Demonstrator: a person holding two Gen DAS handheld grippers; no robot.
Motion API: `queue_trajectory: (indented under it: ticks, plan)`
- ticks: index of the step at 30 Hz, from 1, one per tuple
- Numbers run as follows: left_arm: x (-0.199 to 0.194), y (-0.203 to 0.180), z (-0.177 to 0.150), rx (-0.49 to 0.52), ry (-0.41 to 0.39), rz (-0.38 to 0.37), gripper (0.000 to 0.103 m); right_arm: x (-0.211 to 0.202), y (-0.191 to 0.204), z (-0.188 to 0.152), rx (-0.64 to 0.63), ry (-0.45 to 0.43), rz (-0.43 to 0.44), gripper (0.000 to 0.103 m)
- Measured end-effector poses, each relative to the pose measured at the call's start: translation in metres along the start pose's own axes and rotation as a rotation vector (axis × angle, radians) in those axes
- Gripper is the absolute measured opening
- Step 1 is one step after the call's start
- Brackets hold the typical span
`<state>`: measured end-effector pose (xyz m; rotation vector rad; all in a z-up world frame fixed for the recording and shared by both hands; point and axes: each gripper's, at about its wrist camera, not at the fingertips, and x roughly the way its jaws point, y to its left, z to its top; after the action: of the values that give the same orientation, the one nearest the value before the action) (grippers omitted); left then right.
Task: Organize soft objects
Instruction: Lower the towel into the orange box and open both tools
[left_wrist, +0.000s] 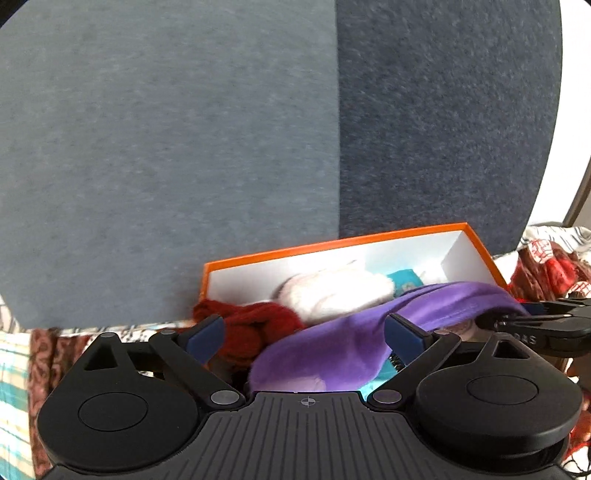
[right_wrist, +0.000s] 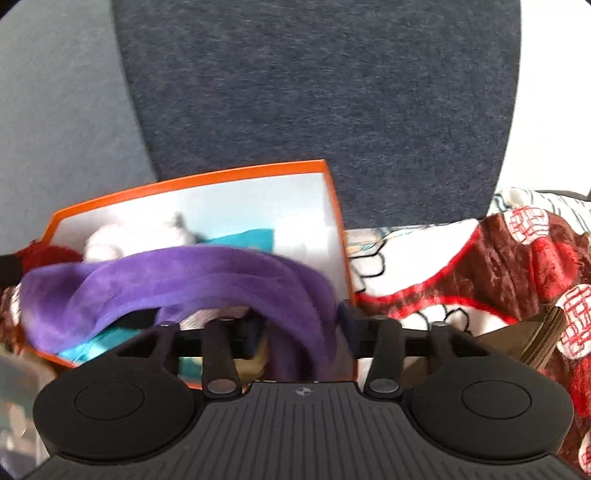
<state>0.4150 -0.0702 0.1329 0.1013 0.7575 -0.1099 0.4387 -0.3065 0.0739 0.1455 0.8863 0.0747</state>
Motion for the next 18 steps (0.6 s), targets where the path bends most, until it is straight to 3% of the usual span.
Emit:
queue_trajectory:
  ticks: [3, 4, 5, 8, 12, 18]
  plan:
    - [-0.016, 0.008, -0.007, -0.015, -0.012, 0.012, 0.103, -0.015, 0.002, -0.002, 0.016, -0.006, 0.038, 0.078]
    - [-0.021, 0.011, -0.009, -0.017, -0.016, 0.02, 0.103, -0.019, 0.003, -0.001, 0.012, 0.015, 0.041, 0.089]
    - [-0.028, 0.013, -0.011, -0.02, -0.021, 0.029, 0.103, -0.024, 0.006, 0.0, 0.007, 0.004, 0.008, 0.092]
    - [-0.046, 0.019, -0.016, -0.025, -0.039, 0.051, 0.103, -0.043, 0.01, -0.001, -0.024, -0.026, -0.056, 0.092]
    - [-0.071, 0.02, -0.027, -0.006, -0.055, 0.103, 0.103, -0.064, 0.007, -0.008, -0.005, -0.021, -0.025, 0.093]
    - [-0.085, 0.005, -0.051, 0.037, -0.019, 0.187, 0.103, -0.087, 0.011, -0.026, -0.007, -0.002, -0.003, 0.095]
